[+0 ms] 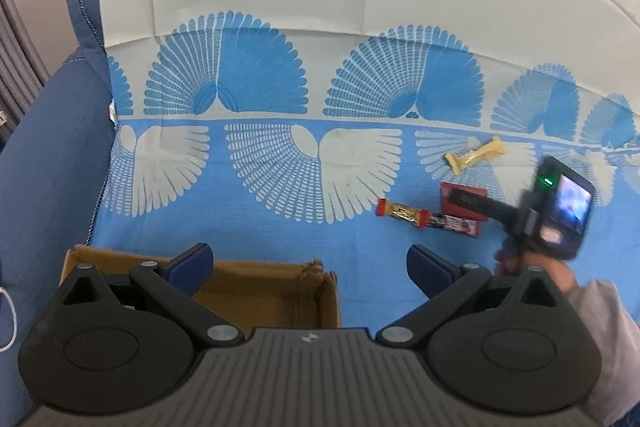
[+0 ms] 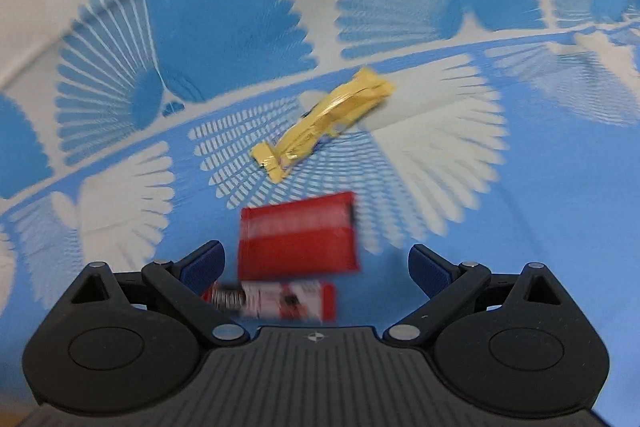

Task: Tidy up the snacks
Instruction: 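Grasp the red-and-gold candy with the left tool while the right tool grasps the red packet, then carry the candy with the left tool while the right tool carries the red packet over the box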

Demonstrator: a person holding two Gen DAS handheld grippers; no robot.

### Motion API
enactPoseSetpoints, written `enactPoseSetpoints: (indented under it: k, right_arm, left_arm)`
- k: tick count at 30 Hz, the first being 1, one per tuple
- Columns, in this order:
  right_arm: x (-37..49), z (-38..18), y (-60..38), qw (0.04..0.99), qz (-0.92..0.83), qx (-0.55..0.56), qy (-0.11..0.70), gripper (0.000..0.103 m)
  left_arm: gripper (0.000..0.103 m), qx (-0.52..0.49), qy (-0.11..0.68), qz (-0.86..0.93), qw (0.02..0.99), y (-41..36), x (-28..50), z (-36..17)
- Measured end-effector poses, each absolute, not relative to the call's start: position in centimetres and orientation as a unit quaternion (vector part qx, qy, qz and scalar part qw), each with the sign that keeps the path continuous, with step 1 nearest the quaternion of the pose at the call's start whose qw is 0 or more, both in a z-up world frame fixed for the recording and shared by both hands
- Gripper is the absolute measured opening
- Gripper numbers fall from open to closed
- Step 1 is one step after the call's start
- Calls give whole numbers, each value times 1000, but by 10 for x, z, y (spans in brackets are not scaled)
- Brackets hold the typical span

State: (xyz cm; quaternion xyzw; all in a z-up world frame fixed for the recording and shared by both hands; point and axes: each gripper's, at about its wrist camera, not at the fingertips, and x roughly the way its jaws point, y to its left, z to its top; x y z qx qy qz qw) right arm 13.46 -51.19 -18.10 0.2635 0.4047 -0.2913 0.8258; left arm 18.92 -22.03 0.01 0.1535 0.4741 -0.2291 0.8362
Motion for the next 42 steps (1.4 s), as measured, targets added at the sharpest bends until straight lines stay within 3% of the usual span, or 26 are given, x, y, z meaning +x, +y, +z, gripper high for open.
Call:
enactPoseSetpoints:
  k: [2, 4, 6, 8, 13, 19, 23, 28, 30, 32, 34, 36, 42]
  right_arm:
    - [154, -196, -508, 823, -296, 257, 412, 103]
    - [171, -206, -491, 832, -305, 171, 431, 103]
    - [168, -209, -481, 845, -304, 131, 421, 89]
    - [153, -204, -483, 850, -314, 135, 401, 61]
    - [87, -202, -519, 820, -373, 175, 397, 60]
    - [-20, -202, -544, 793, -424, 209, 384, 61]
    - [-50, -203, -541, 794, -426, 208, 380, 65]
    - [-55, -205, -540, 796, -424, 211, 377, 68]
    - [-57, -203, -539, 797, -424, 207, 378, 68]
    - [-58, -203, -539, 798, -422, 205, 378, 68]
    - [-59, -202, -538, 796, -425, 208, 377, 67]
    - [-61, -201, -533, 791, -433, 215, 375, 65]
    - [-76, -188, -507, 790, -432, 241, 362, 59]
  left_arm:
    - [103, 159, 478, -224, 834, -225, 195, -8]
    - [103, 165, 480, -223, 832, -232, 201, -15]
    - [103, 168, 482, -227, 830, -241, 205, -19]
    - [103, 173, 478, -235, 828, -254, 207, -22]
    - [103, 197, 493, -250, 810, -313, 223, -51]
    - [103, 173, 551, -221, 786, -379, 255, -122]
    - [102, 116, 631, -175, 747, -394, 279, -179]
    - [102, 45, 662, -111, 740, -392, 294, -217]
    - [88, 62, 644, -97, 757, -394, 290, -214]
    - [38, 78, 618, -92, 777, -392, 283, -203]
    - [34, 75, 619, -87, 777, -386, 279, -197]
    - [24, 81, 616, -87, 778, -379, 272, -193]
    - [22, 88, 605, -119, 782, -346, 246, -166]
